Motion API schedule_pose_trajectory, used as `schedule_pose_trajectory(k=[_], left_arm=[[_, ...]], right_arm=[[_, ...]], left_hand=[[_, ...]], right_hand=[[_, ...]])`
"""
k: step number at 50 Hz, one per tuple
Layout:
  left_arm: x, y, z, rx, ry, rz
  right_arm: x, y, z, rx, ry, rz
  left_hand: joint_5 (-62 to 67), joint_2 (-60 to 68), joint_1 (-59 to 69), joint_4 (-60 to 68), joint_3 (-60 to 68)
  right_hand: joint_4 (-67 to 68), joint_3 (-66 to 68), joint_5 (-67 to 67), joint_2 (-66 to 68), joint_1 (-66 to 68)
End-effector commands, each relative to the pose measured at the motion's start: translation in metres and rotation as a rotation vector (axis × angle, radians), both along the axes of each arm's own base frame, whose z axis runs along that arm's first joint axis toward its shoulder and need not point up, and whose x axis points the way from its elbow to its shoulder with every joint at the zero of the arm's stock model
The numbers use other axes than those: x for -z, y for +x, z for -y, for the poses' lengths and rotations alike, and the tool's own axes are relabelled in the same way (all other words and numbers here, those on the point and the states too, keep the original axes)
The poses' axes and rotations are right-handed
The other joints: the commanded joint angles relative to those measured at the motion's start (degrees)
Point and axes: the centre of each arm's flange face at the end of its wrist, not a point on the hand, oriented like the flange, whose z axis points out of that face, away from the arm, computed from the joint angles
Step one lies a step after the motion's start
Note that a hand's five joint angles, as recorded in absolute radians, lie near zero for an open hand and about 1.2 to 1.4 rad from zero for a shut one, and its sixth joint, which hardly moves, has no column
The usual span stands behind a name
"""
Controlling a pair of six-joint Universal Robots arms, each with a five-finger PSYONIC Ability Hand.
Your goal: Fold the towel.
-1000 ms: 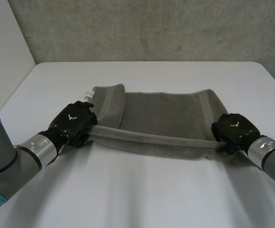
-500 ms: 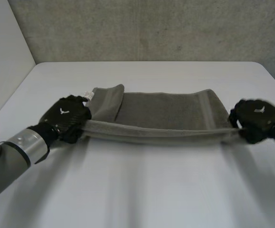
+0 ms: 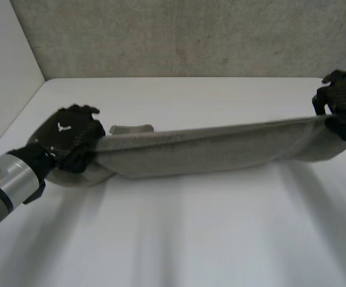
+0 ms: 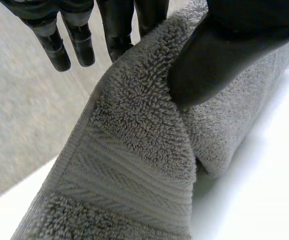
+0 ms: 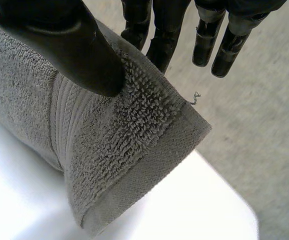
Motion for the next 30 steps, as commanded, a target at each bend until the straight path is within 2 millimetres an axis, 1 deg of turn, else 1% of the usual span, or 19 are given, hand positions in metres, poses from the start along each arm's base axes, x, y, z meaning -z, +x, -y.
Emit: schedule_pose_trajectory(k=[1,5,7,10,20,23,24,25,27,30], left_arm=[[0.031,0.000,0.003,-0.002,0.111,0.020],[0.042,0.000,0.000,0.004,0.152,0.030],[0.044,0.000,-0.001,0.005,0.156,0.034],[0.045,-0.001,-0.004,0.013,0.156,0.045],[0.049,0.001,-0.006,0.008,0.168,0.049],[0.050,0.002,-0.006,0.005,0.172,0.049],[0.050,0.003,-0.006,0.001,0.175,0.050],[0.050,0.003,-0.006,0.001,0.175,0.050],[0.054,0.004,-0.010,0.001,0.193,0.052],[0.057,0.005,-0.012,0.004,0.192,0.067]], right_arm=[[0.029,-0.005,0.008,0.011,0.104,0.008],[0.034,-0.005,0.007,0.012,0.117,0.008],[0.035,-0.007,0.007,0.016,0.123,0.011],[0.036,-0.007,0.008,0.019,0.123,0.011],[0.036,-0.008,0.008,0.020,0.125,0.011],[0.037,-0.010,0.009,0.027,0.126,0.012],[0.037,-0.010,0.009,0.027,0.126,0.012],[0.037,-0.010,0.009,0.027,0.126,0.012],[0.037,-0.010,0.009,0.028,0.126,0.012],[0.037,-0.013,0.010,0.037,0.129,0.013]], left_hand=[[3.73,3.53,5.60,-3.36,-2.95],[3.42,3.22,5.29,-3.36,-2.95],[2.41,2.22,4.28,-3.36,-2.95],[-2.62,-2.81,-0.75,-3.36,-2.95],[-5.84,-6.03,-3.97,-3.36,-2.95],[-9.54,-9.73,-7.67,-3.36,-2.95],[-12.54,-12.73,-10.67,-3.36,-2.95],[-12.57,-12.76,-10.70,-3.36,-2.95],[-20.10,-20.29,-18.23,-3.36,-2.95],[-25.66,-25.85,-23.79,-3.36,-2.95]], right_hand=[[-4.36,-2.47,3.45,3.71,4.19],[-4.36,-2.47,3.45,3.71,4.19],[-4.36,-2.47,3.45,3.71,4.19],[-4.36,-2.47,3.45,3.71,4.19],[-4.36,-2.47,3.45,3.71,4.19],[-4.36,-2.47,3.45,3.71,4.19],[-4.36,-2.47,3.45,3.71,4.19],[-4.36,-2.47,3.45,3.71,4.19],[-4.36,-2.47,3.45,3.71,4.19],[-4.36,-2.47,3.45,3.71,4.19]])
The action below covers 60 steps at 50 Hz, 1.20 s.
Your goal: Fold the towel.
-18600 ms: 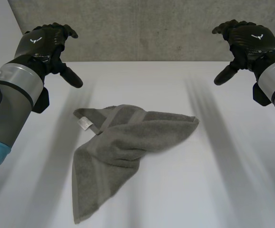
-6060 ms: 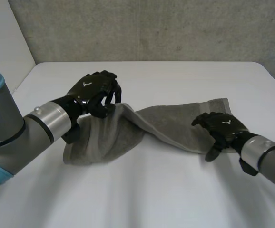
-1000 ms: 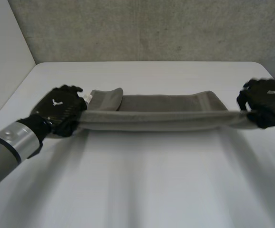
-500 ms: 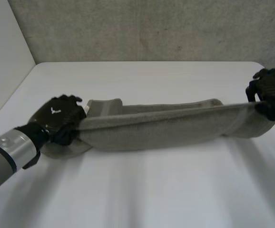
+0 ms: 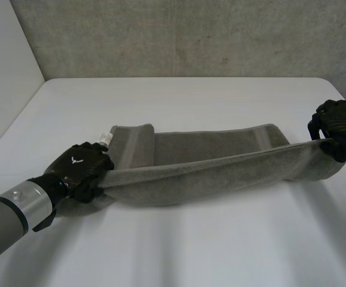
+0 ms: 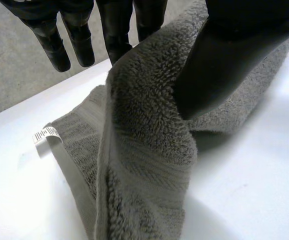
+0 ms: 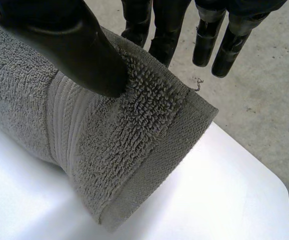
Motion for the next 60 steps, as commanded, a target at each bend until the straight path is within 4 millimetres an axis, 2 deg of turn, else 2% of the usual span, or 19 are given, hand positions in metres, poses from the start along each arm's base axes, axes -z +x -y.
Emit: schedule_pose_trajectory(k=[1,3,19,21,22,24,25,30,31,32,33,35,36,38,44,46,49,51,60], left_arm=[[0.006,0.002,-0.005,0.001,0.015,0.017],[0.008,0.003,-0.008,0.011,0.009,0.040],[0.015,0.017,-0.003,-0.035,0.028,0.061],[0.014,0.020,0.000,-0.049,0.027,0.059],[0.014,0.021,0.000,-0.049,0.027,0.059],[0.010,0.024,0.002,-0.063,0.015,0.055],[0.010,0.024,0.002,-0.063,0.015,0.055],[-0.020,0.032,0.000,-0.097,-0.069,0.046],[-0.020,0.032,0.000,-0.097,-0.070,0.046],[-0.030,0.033,-0.002,-0.103,-0.099,0.044],[-0.030,0.033,-0.002,-0.103,-0.099,0.044],[-0.048,0.034,-0.007,-0.106,-0.171,0.040],[-0.048,0.034,-0.007,-0.106,-0.171,0.040],[-0.063,0.033,-0.010,-0.101,-0.232,0.033],[-0.080,0.033,-0.015,-0.092,-0.278,0.024],[-0.098,0.033,-0.018,-0.083,-0.322,0.019],[-0.112,0.032,-0.020,-0.064,-0.353,0.011],[-0.117,0.031,-0.020,-0.057,-0.360,0.008],[-0.126,0.032,-0.013,-0.058,-0.384,0.009]], right_arm=[[0.002,-0.003,0.001,0.011,0.007,0.001],[0.002,-0.003,0.001,0.011,0.008,0.002],[0.003,-0.004,0.001,0.014,0.012,0.002],[0.003,-0.005,0.000,0.017,0.013,0.002],[0.003,-0.006,0.000,0.017,0.015,0.003],[0.004,-0.006,0.000,0.020,0.018,0.006],[0.002,-0.007,-0.001,0.020,0.015,0.008],[-0.009,-0.011,-0.004,0.017,-0.014,0.018],[-0.016,-0.013,-0.007,0.022,-0.031,0.022],[-0.022,-0.015,-0.010,0.025,-0.048,0.024],[-0.022,-0.015,-0.010,0.025,-0.048,0.024],[-0.028,-0.018,-0.014,0.019,-0.061,0.031],[-0.028,-0.018,-0.014,0.019,-0.061,0.031],[-0.031,-0.017,-0.016,0.012,-0.061,0.038],[-0.039,-0.018,-0.021,-0.004,-0.071,0.047],[-0.043,-0.017,-0.023,-0.005,-0.073,0.047],[-0.053,-0.016,-0.027,-0.010,-0.093,0.038],[-0.063,-0.015,-0.028,-0.012,-0.112,0.036],[-0.078,-0.015,-0.024,-0.022,-0.161,0.020]], left_hand=[[-7.58,-7.64,-7.66,-3.36,-2.95],[-13.28,-13.34,-13.36,-3.36,-2.95],[-11.45,-11.51,-11.53,-3.36,-2.95],[0.41,0.35,0.34,-3.36,-2.95],[0.49,0.43,0.42,-3.36,-2.95],[19.55,19.49,19.48,-3.36,-2.95],[19.67,19.61,19.59,-3.36,-2.95],[21.83,21.78,21.76,-3.36,-2.95],[21.83,21.78,21.76,-3.36,-2.95],[21.83,21.78,21.76,-3.36,-2.95],[21.83,21.78,21.76,-3.36,-2.95],[21.83,21.78,21.76,-3.36,-2.95],[21.83,21.78,21.76,-3.36,-2.95],[21.83,21.78,21.76,-3.36,-2.95],[21.83,21.78,21.76,-3.36,-2.95],[21.83,21.78,21.76,-3.36,-2.95],[21.83,21.78,21.76,-3.36,-2.95],[21.83,21.78,21.76,-3.36,-2.95],[21.83,21.78,21.76,-3.36,-2.95]], right_hand=[[-4.36,-2.47,3.31,3.67,4.19],[-4.36,-2.47,3.31,3.67,4.19],[-4.36,-2.47,3.31,3.67,4.19],[-4.36,-2.47,3.31,3.67,4.19],[-4.36,-2.47,3.31,3.67,4.19],[-4.36,-2.47,3.31,3.67,4.19],[-4.36,-2.47,3.31,3.67,4.19],[-4.36,-2.47,3.31,3.67,4.19],[-4.36,-2.47,3.31,3.67,4.19],[-4.36,-2.47,3.31,3.67,4.19],[-4.36,-2.47,3.31,3.67,4.19],[-4.36,-2.47,3.31,3.67,4.19],[-4.36,-2.47,3.31,3.67,4.19],[-4.36,-2.47,3.31,3.67,4.19],[-4.36,-2.47,3.31,3.67,4.19],[-4.36,-2.47,3.31,3.67,4.19],[-4.36,-2.47,3.31,3.67,4.19],[-4.36,-2.47,3.31,3.67,4.19],[-4.36,-2.47,3.31,3.67,4.19]])
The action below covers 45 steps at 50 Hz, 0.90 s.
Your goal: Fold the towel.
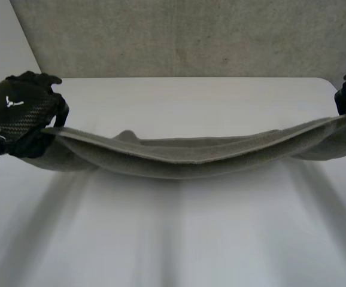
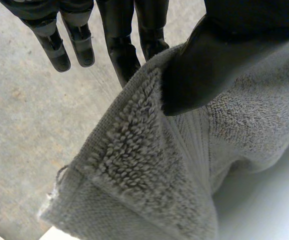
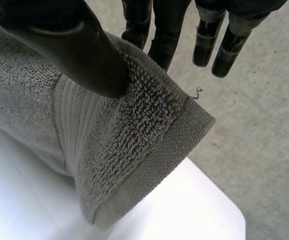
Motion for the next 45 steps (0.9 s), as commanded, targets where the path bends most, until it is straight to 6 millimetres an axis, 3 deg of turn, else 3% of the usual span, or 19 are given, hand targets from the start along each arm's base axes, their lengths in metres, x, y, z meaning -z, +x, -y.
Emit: schedule_pose_trajectory(k=[1,8,17,29,35,45], left_arm=[[-0.005,0.002,0.009,-0.007,-0.015,0.001],[0.015,0.005,0.036,-0.015,0.078,0.004],[0.052,0.002,0.064,-0.003,0.223,0.005],[0.092,-0.027,0.116,0.080,0.303,0.017],[0.107,-0.036,0.142,0.097,0.296,0.019],[0.128,-0.049,0.169,0.084,0.255,0.032]], right_arm=[[-0.010,-0.001,0.006,-0.004,-0.036,-0.016],[0.001,-0.005,0.023,-0.001,0.013,-0.007],[0.044,0.013,0.045,-0.059,0.148,-0.050],[0.094,0.035,0.087,-0.088,0.222,-0.151],[0.111,0.041,0.106,-0.080,0.203,-0.166],[0.138,0.053,0.141,-0.017,0.087,-0.192]], left_hand=[[4.13,3.19,5.78,-3.36,-2.95],[4.13,3.19,5.78,-3.36,-2.95],[4.13,3.19,5.78,-3.36,-2.95],[4.13,3.19,5.78,-3.36,-2.95],[4.13,3.19,5.78,-3.36,-2.95],[4.13,3.19,5.78,-3.36,-2.95]], right_hand=[[-4.36,-2.47,3.18,3.66,4.18],[-4.36,-2.47,3.18,3.66,4.18],[-4.36,-2.47,3.18,3.66,4.18],[-4.36,-2.47,3.18,3.66,4.18],[-4.36,-2.47,3.18,3.66,4.18],[-4.36,-2.47,3.18,3.66,4.18]])
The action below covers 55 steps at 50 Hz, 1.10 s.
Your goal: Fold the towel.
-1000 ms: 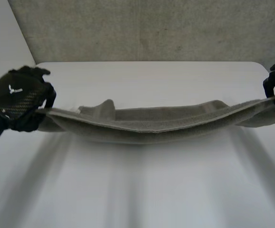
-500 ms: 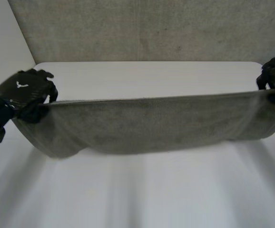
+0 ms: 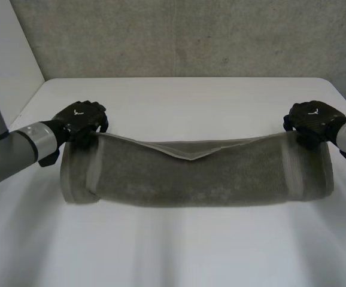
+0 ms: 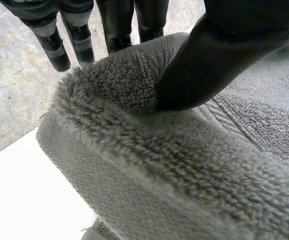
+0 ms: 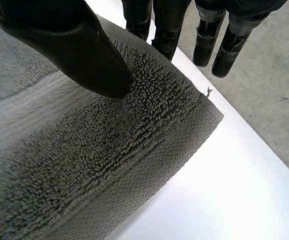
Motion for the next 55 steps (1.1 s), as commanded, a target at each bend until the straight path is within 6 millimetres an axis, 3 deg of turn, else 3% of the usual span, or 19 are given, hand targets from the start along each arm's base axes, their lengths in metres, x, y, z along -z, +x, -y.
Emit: schedule_pose_trajectory(k=[1,17,18,19,20,21,25,30,31,33,36,40,45,49,55], left_arm=[[0.015,-0.005,0.020,-0.040,-0.048,0.016],[0.029,-0.014,0.030,-0.061,-0.116,0.023],[0.031,-0.016,0.028,-0.056,-0.111,0.025],[0.031,-0.016,0.028,-0.056,-0.111,0.025],[0.032,-0.018,0.027,-0.052,-0.108,0.027],[0.032,-0.017,0.026,-0.053,-0.108,0.030],[0.029,-0.016,0.026,-0.066,-0.114,0.039],[0.004,-0.015,0.013,-0.091,-0.130,0.046],[0.004,-0.015,0.013,-0.091,-0.130,0.046],[-0.001,-0.014,0.007,-0.092,-0.126,0.044],[-0.025,-0.009,-0.024,-0.083,-0.133,0.036],[-0.026,-0.003,-0.057,-0.076,-0.099,0.039],[-0.014,0.001,-0.086,-0.057,-0.047,0.042],[-0.005,0.002,-0.098,-0.040,-0.028,0.039],[0.002,0.003,-0.106,-0.036,-0.018,0.039]], right_arm=[[0.012,0.004,0.017,0.032,-0.061,0.001],[0.037,0.013,0.038,0.040,-0.109,0.002],[0.037,0.014,0.038,0.042,-0.116,0.000],[0.039,0.014,0.039,0.052,-0.121,-0.005],[0.039,0.014,0.039,0.052,-0.121,-0.005],[0.039,0.013,0.041,0.066,-0.128,-0.011],[0.031,0.011,0.042,0.093,-0.152,-0.015],[-0.009,0.010,0.026,0.109,-0.201,0.025],[-0.009,0.010,0.025,0.109,-0.201,0.025],[-0.021,0.006,0.016,0.123,-0.201,0.055],[-0.039,0.004,-0.017,0.109,-0.179,0.112],[-0.025,-0.015,-0.041,0.116,-0.089,0.118],[-0.006,-0.031,-0.051,0.128,-0.015,0.123],[0.011,-0.049,-0.056,0.147,0.036,0.114],[0.033,-0.052,-0.059,0.120,0.087,0.077]], left_hand=[[3.73,2.89,5.78,-3.36,-2.95],[3.73,2.89,5.78,-3.36,-2.95],[3.73,2.89,5.78,-3.36,-2.95],[3.73,2.89,5.78,-3.36,-2.95],[-21.73,-22.56,-19.68,-3.36,-2.95],[-45.30,-46.13,-43.25,-3.36,-2.95],[-54.62,-55.45,-52.57,-3.36,-2.95],[-57.14,-57.98,-55.09,-3.36,-2.95],[-57.14,-57.98,-55.09,-3.36,-2.95],[-57.14,-57.98,-55.09,-3.36,-2.95],[-57.14,-57.98,-55.09,-3.36,-2.95],[-56.64,-57.48,-54.59,-3.36,-2.95],[-55.97,-56.80,-53.92,-3.36,-2.95],[-55.80,-56.63,-53.75,-3.36,-2.95],[-55.63,-56.46,-53.58,-3.36,-2.95]], right_hand=[[-4.36,-2.47,3.07,3.59,4.18],[-4.36,-2.47,3.07,3.59,4.18],[-4.36,-2.47,-12.19,-11.67,-11.08],[-4.36,-2.47,-46.48,-45.96,-45.37],[-4.36,-2.47,-46.83,-46.30,-45.72],[-4.36,-2.47,-66.93,-66.41,-65.82],[-4.36,-2.47,-66.93,-66.41,-65.82],[-4.36,-2.47,-66.93,-66.41,-65.82],[-4.36,-2.47,-66.93,-66.41,-65.82],[-4.36,-2.47,-66.93,-66.41,-65.82],[-4.36,-2.47,-66.93,-66.41,-65.82],[-4.36,-2.47,-66.93,-66.41,-65.82],[-4.36,-2.47,-63.70,-63.17,-62.59],[-4.36,-2.47,-55.75,-55.23,-54.64],[-4.36,-2.47,-53.39,-52.87,-52.28]])
